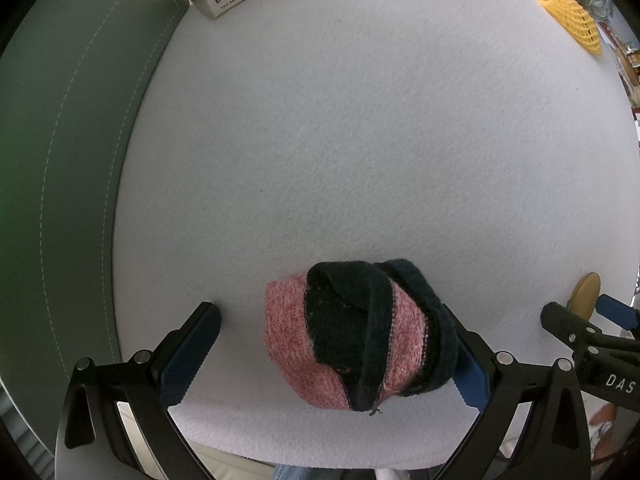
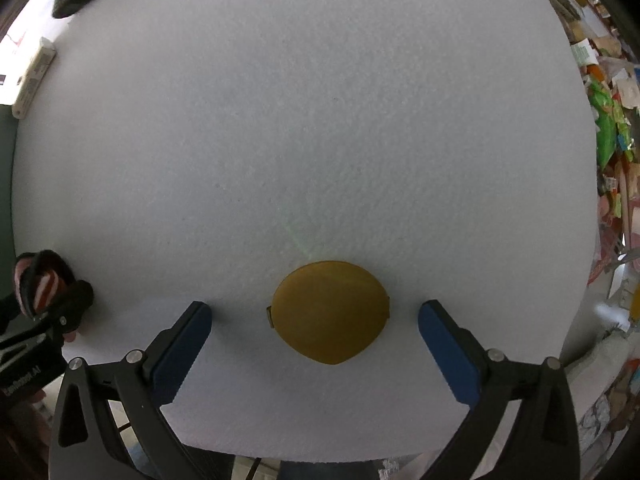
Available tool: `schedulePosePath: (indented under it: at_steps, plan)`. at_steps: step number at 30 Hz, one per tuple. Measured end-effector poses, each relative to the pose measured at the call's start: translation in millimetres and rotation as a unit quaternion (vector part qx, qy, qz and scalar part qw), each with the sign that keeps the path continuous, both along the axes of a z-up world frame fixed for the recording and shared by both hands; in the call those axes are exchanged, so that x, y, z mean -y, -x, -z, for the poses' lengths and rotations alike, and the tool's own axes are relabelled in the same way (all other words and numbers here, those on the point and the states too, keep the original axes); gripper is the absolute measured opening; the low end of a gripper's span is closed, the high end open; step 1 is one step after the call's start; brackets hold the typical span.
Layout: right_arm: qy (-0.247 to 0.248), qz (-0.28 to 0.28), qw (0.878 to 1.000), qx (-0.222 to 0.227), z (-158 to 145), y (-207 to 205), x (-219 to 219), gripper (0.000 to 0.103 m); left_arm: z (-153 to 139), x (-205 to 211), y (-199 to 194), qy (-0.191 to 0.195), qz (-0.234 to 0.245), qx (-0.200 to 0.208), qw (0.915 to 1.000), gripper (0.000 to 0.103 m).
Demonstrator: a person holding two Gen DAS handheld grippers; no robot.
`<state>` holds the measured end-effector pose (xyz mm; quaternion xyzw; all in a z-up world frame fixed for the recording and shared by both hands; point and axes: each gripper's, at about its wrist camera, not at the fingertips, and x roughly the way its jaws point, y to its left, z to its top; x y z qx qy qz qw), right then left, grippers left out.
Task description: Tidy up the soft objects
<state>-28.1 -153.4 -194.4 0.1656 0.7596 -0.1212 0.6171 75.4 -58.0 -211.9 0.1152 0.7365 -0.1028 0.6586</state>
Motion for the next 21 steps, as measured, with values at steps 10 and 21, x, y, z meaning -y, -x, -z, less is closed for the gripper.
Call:
schedulePosePath:
  at_steps: [10, 21]
  plan:
    - [-0.003, -0.001, 1.000, -0.007, 7, -22, 10, 0.103, 0, 2, -4, -0.001, 0.000, -0.003, 1.0000, 0.103]
    - [-0.005, -0.005, 1.000, -0.013, 14, -22, 5, 0.085, -4, 14, -11, -0.004, 0.030, -0.024, 0.9992, 0.080]
